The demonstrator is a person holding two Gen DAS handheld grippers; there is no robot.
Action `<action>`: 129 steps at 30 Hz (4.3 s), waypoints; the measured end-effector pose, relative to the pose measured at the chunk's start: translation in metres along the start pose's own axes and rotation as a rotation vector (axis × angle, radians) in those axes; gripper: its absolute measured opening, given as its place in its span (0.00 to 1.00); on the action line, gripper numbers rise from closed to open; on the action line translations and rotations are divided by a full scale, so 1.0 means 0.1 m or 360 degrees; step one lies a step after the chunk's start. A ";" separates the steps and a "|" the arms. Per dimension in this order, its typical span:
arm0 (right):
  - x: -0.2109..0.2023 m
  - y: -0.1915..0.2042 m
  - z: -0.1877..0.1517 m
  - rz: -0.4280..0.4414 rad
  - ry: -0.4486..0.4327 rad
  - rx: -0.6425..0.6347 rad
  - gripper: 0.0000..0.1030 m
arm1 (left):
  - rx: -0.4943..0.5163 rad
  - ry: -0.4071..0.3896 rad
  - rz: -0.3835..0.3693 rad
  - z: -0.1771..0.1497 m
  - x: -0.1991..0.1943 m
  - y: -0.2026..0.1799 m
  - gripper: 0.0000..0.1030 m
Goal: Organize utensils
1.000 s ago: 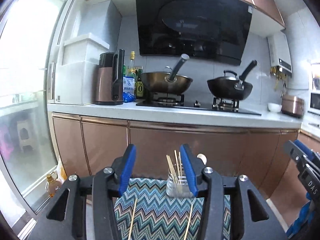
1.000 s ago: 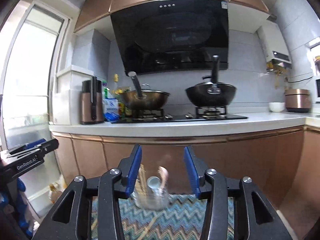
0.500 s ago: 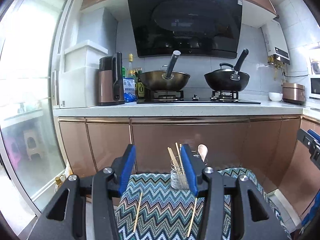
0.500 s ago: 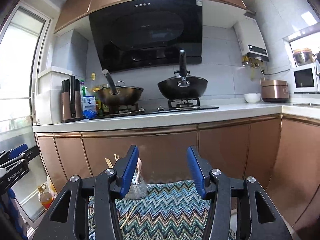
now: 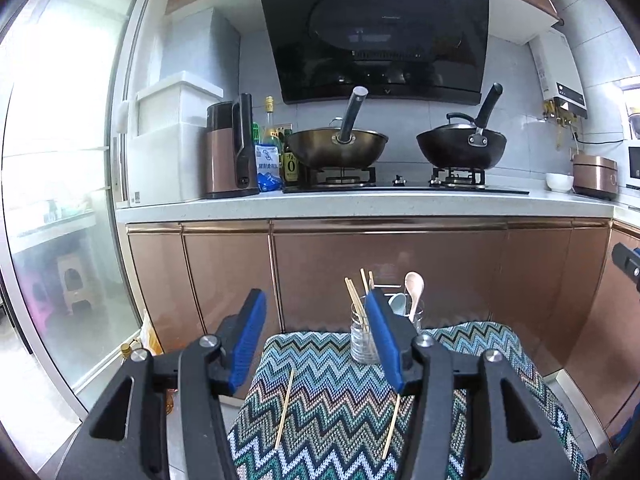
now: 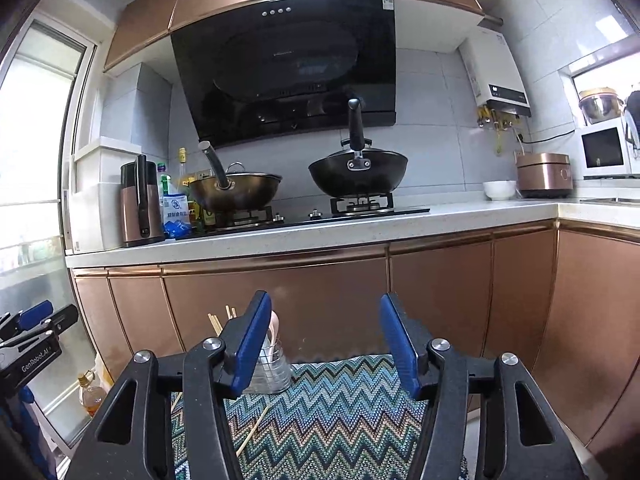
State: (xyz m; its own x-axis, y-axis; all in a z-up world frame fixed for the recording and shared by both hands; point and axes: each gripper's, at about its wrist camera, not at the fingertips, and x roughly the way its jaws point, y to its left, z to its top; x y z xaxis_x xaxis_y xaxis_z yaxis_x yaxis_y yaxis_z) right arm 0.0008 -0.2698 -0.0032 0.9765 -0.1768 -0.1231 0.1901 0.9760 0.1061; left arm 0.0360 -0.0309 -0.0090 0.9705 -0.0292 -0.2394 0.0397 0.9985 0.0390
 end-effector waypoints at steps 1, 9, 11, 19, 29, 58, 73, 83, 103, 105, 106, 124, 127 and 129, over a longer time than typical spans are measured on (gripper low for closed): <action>-0.01 0.00 0.00 -0.0005 -0.0004 -0.0003 0.57 | 0.0002 0.0007 0.0001 0.00 0.00 0.01 0.49; 0.01 0.07 -0.03 0.0006 0.0045 -0.0095 0.75 | 0.0040 0.0087 0.0016 -0.03 0.02 -0.02 0.54; 0.02 0.10 -0.07 0.0009 0.0055 -0.0121 0.77 | 0.0060 0.0101 0.0019 -0.05 0.02 -0.04 0.55; 0.04 0.09 -0.15 0.0008 0.0099 -0.0159 0.79 | 0.0134 0.0147 0.0023 -0.11 0.04 -0.16 0.56; 0.00 0.11 -0.21 0.0003 0.0099 -0.0197 0.79 | 0.0199 0.0151 0.0051 -0.17 0.00 -0.24 0.56; 0.10 0.20 -0.46 -0.0161 0.0305 -0.0339 0.79 | 0.0086 0.0206 0.0060 -0.24 0.03 -0.20 0.56; 0.16 0.25 -0.57 -0.0133 0.0392 -0.0371 0.79 | 0.0159 0.0229 0.0053 -0.28 0.05 -0.31 0.56; 0.18 0.29 -0.58 -0.0133 0.0401 -0.0389 0.79 | 0.0179 0.0237 0.0036 -0.29 0.06 -0.35 0.56; 0.23 0.40 -0.65 -0.0078 0.0404 -0.0414 0.79 | 0.0206 0.0234 0.0037 -0.33 0.10 -0.36 0.56; 0.23 0.42 -0.65 -0.0069 0.0396 -0.0418 0.79 | 0.0207 0.0233 0.0036 -0.35 0.11 -0.36 0.56; 0.24 0.43 -0.65 -0.0067 0.0395 -0.0420 0.79 | 0.0206 0.0233 0.0035 -0.35 0.11 -0.36 0.56; 0.45 0.43 -0.72 -0.0072 0.0403 -0.0374 0.79 | 0.0084 0.0345 0.0024 -0.46 0.61 -0.17 0.56; 0.52 0.41 -0.76 -0.0073 0.0439 -0.0363 0.79 | 0.0071 0.0375 0.0015 -0.51 0.71 -0.18 0.56; 0.57 0.43 -0.78 -0.0073 0.0459 -0.0365 0.79 | 0.0066 0.0386 0.0019 -0.53 0.78 -0.18 0.56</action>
State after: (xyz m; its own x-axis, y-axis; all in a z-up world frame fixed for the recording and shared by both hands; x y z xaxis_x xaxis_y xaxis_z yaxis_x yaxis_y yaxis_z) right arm 0.0569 -0.2284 -0.0827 0.8925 -0.2101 -0.3991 0.1738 0.9767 -0.1256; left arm 0.0981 -0.0487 -0.0801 0.8858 -0.0005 -0.4642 0.0434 0.9957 0.0816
